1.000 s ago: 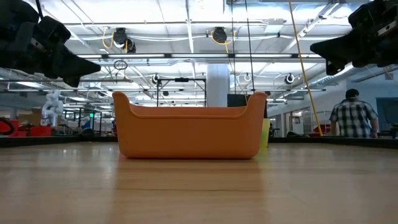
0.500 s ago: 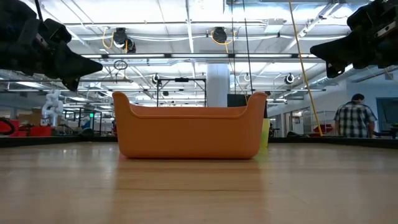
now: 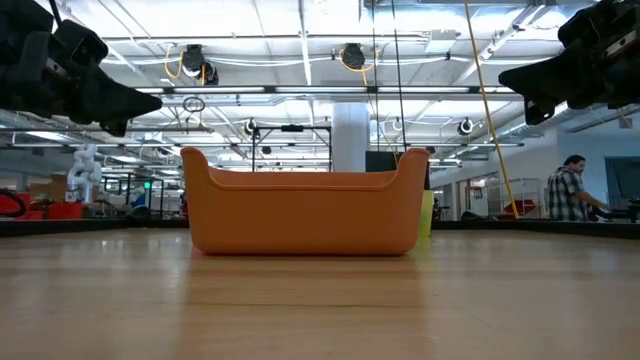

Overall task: Sort & place blocks by color
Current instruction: Return to Home Position

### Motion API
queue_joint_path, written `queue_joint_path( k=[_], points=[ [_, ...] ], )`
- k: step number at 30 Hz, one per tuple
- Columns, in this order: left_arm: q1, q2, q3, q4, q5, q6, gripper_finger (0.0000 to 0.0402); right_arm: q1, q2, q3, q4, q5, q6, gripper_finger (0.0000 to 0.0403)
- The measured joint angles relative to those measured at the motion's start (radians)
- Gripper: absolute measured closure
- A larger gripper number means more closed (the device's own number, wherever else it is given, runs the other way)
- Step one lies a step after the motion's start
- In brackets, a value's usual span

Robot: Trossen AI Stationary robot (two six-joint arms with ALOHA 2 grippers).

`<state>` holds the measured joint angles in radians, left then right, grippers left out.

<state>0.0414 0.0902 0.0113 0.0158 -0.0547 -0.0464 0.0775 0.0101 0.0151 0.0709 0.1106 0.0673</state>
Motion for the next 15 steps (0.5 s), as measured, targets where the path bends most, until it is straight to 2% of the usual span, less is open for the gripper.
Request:
queue_joint_path(
  k=[7,15],
  points=[
    [0.000,0.001,0.000,-0.003,0.025,0.119,0.0396,0.000,0.000,0.000,-0.002,-0.002,-0.015,0.0403],
    [0.000,0.001,0.000,-0.004,0.027,0.132,0.0396,0.000,0.000,0.000,-0.001,-0.003,-0.027,0.0403]
  ],
)
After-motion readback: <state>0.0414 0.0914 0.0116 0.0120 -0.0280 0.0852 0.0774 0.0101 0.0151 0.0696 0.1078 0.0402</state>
